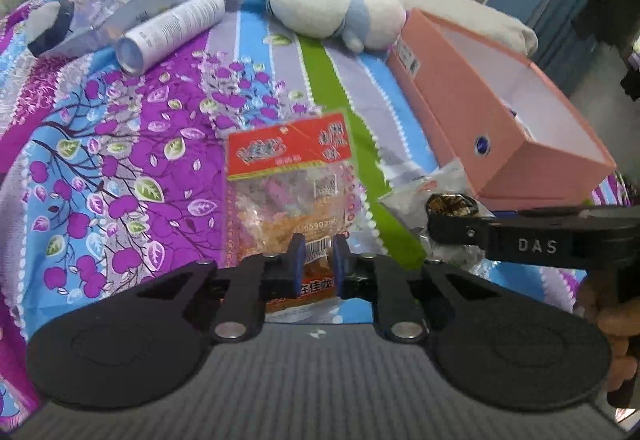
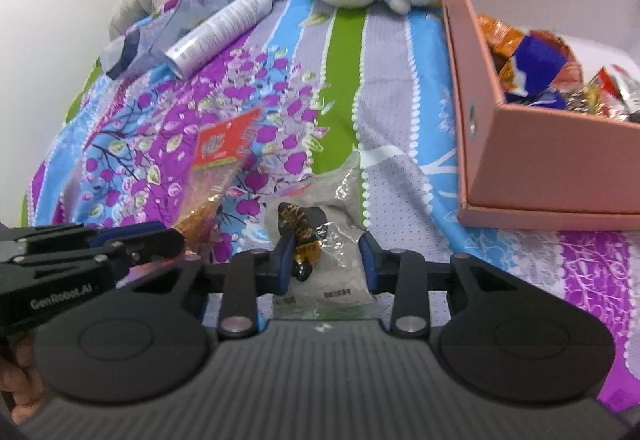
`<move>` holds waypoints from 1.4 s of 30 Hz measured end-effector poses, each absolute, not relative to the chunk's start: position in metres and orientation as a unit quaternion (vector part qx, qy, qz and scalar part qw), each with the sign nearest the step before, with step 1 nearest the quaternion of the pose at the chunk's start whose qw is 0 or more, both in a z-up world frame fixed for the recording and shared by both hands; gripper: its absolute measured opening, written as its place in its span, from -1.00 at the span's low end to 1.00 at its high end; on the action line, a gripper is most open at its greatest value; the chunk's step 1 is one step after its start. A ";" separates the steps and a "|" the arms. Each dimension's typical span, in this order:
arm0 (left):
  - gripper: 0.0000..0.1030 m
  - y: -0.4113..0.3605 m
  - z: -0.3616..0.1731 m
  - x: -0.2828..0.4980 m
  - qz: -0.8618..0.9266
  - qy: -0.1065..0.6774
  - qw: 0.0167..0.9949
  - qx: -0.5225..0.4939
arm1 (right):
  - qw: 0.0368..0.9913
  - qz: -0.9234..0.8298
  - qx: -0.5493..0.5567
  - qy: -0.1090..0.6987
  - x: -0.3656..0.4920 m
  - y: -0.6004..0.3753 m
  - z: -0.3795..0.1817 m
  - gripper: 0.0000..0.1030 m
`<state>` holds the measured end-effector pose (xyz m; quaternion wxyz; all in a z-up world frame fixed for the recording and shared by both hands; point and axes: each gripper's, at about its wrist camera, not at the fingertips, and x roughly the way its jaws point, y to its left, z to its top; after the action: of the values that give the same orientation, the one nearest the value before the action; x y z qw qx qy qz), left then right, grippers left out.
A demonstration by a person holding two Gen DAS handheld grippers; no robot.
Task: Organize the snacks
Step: 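Lift the red-labelled pack with the left gripper while the right gripper lifts the clear bag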
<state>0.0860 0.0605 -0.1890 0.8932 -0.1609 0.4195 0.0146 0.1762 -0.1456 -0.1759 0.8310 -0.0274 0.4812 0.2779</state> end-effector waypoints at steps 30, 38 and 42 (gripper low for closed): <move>-0.93 0.045 -0.167 0.093 -0.006 0.399 0.892 -0.215 | 0.844 0.253 0.013 0.472 0.145 -0.200 -0.153 -0.28; 0.90 0.056 -0.208 0.096 -0.014 0.443 0.878 -0.180 | 0.835 0.247 0.013 0.492 0.144 -0.200 -0.172 -0.28; 0.94 0.057 -0.225 0.106 -0.013 0.466 0.871 -0.153 | 0.836 0.230 0.022 0.498 0.151 -0.206 -0.177 -0.28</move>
<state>0.1065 0.0570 -0.2246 0.8711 -0.1534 0.4663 -0.0135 0.1512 -0.2058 -0.1767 0.8360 0.0216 0.4979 0.2298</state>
